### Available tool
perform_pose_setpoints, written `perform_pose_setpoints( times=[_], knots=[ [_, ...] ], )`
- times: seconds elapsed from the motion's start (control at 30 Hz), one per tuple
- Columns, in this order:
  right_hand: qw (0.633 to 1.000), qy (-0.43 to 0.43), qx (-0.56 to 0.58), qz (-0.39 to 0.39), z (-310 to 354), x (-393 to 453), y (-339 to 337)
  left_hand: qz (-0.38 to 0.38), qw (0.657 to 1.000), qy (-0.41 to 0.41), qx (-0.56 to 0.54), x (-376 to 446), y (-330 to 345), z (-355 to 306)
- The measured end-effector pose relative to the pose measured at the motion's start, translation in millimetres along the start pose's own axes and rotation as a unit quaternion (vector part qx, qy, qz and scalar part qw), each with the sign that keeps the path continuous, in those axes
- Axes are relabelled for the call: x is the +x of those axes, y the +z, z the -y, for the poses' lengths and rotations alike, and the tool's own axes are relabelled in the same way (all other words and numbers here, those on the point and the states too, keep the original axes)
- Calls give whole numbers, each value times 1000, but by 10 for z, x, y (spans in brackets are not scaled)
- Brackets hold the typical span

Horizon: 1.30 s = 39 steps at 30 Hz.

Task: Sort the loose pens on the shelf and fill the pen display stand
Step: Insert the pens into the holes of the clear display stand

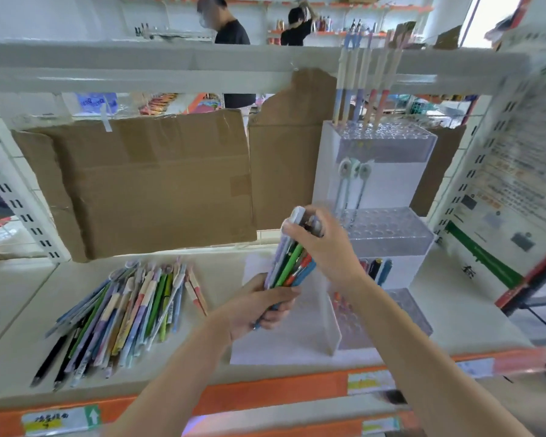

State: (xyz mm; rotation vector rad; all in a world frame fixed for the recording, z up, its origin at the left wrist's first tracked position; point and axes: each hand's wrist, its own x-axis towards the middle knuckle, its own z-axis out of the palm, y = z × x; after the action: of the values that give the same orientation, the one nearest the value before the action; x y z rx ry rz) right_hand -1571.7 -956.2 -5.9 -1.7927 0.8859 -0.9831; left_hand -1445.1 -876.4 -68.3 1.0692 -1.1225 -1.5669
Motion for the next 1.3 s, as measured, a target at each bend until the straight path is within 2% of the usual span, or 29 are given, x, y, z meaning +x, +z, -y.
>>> perform_pose_setpoints(
  times=[0.2,0.3,0.37,0.47,0.57,0.67,0.77,0.87,1.03,1.3],
  knots=[
    [993,-103,-51,-13,333,-13,-437,-30,998,42,47,189,125,-180],
    [986,-95,-75,-112,399,13,-658,-50,995,63,65,245,131,-239],
    [984,-79,-27,-160,462,33,-870,-69,993,65,65,267,138,-246],
    [982,-50,122,-139,550,35,-1151,-95,992,71,40,281,169,-221],
    [978,-54,158,-127,561,52,-1316,-114,989,91,21,310,210,-210],
    [987,-81,40,-131,460,145,-1422,-118,987,107,17,340,254,-257],
    [984,-59,-104,-130,320,283,-1415,-106,986,125,10,358,307,-319],
    [982,-22,-156,-109,240,417,-1349,-94,986,140,0,362,353,-369],
    [972,57,-229,-7,190,507,-1235,-95,985,144,1,347,374,-396],
    [910,69,-406,40,123,436,-1166,-101,984,147,10,311,360,-388]
  ],
)
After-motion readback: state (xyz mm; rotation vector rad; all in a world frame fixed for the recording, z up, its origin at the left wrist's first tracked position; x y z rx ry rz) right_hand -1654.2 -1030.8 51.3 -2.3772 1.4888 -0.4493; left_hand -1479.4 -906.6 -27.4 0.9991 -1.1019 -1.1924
